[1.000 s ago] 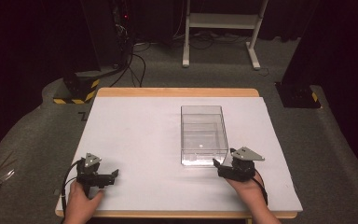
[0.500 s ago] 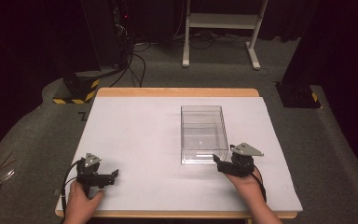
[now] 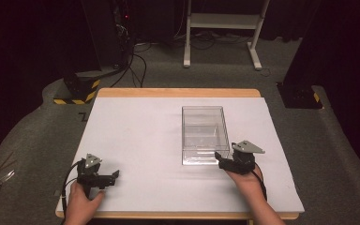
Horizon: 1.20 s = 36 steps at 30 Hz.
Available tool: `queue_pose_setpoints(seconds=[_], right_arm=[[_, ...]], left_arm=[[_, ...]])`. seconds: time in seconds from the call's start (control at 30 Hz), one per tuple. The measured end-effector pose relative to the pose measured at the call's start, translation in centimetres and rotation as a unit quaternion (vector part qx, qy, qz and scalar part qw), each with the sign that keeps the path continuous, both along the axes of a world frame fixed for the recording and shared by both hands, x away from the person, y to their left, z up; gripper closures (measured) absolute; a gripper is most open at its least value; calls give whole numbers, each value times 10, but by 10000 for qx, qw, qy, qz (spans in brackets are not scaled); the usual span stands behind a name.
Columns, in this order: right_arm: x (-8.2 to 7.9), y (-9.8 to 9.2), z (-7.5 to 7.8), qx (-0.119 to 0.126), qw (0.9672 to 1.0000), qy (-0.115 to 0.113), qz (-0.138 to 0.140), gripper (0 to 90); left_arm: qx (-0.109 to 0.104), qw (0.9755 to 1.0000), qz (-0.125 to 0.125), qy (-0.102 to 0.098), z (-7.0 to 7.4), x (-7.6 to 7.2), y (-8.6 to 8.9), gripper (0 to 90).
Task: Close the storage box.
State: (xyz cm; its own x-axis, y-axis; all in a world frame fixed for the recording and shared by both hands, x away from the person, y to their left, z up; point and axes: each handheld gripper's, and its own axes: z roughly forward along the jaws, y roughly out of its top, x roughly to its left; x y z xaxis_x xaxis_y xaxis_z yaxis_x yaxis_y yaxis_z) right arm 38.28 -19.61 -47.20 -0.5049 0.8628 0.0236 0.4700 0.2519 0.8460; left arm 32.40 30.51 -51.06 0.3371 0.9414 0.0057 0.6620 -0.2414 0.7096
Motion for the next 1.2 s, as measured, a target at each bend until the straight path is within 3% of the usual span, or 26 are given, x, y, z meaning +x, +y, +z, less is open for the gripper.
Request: queue_pose_setpoints(seconds=[0.7, 1.2], right_arm=[[3, -1, -1, -9, 10000, 72, -24, 223], [-11, -8, 2, -11, 10000, 35, 6, 254]], left_arm=[[-1, 10000, 0, -1, 0, 0, 0, 6], [1, 10000, 0, -1, 0, 0, 0, 6]])
